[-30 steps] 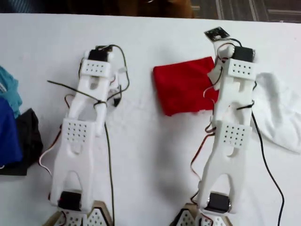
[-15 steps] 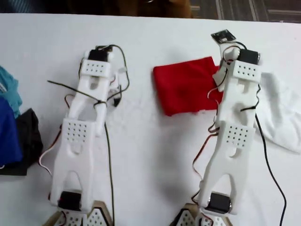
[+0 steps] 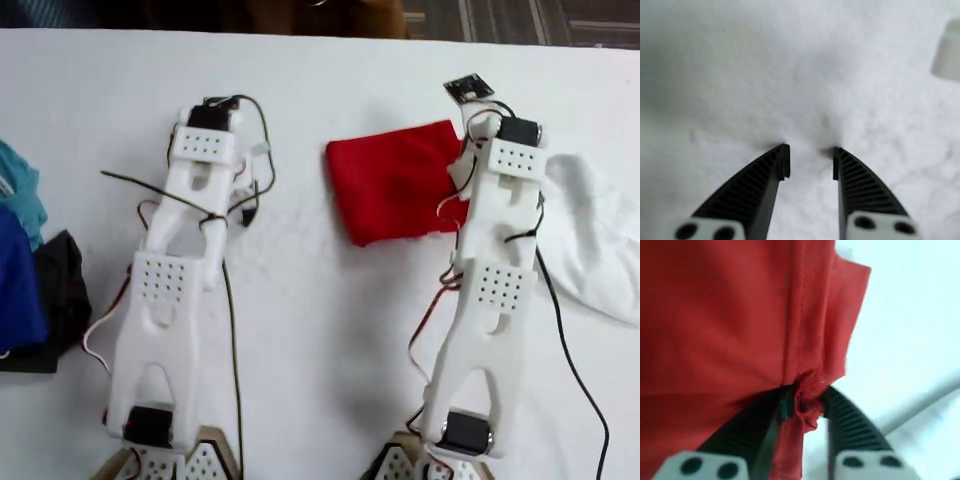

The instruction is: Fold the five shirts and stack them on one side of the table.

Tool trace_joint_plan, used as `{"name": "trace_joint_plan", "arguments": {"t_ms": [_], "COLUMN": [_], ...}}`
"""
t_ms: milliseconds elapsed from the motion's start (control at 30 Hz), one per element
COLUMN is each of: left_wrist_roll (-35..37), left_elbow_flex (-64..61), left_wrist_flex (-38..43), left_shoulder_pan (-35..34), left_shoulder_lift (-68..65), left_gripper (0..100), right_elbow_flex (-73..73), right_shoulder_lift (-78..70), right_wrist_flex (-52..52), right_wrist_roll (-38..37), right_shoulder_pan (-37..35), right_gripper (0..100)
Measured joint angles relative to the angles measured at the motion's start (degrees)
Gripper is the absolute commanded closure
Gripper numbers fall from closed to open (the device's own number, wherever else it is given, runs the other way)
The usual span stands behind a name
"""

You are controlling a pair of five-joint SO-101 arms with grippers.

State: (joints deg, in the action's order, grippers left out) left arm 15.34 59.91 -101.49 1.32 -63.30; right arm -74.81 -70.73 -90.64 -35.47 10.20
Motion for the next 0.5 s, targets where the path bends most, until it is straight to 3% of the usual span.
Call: {"name": "trace_joint_plan", "arguments": {"t_ms": [500], "left_wrist_roll": [0.00], "left_elbow_flex": [0.00], "left_wrist_flex": [0.00], "left_shoulder_pan": [0.00], "left_shoulder_lift": [0.00], "left_gripper": [80], "right_elbow_flex": [-5.54], "right_shoulder_lift": [0.09], "right_wrist_flex": [-0.35], "right_wrist_roll": [-0.09], "right_shoulder_pan": [1.58], "right_gripper": [98.0]}}
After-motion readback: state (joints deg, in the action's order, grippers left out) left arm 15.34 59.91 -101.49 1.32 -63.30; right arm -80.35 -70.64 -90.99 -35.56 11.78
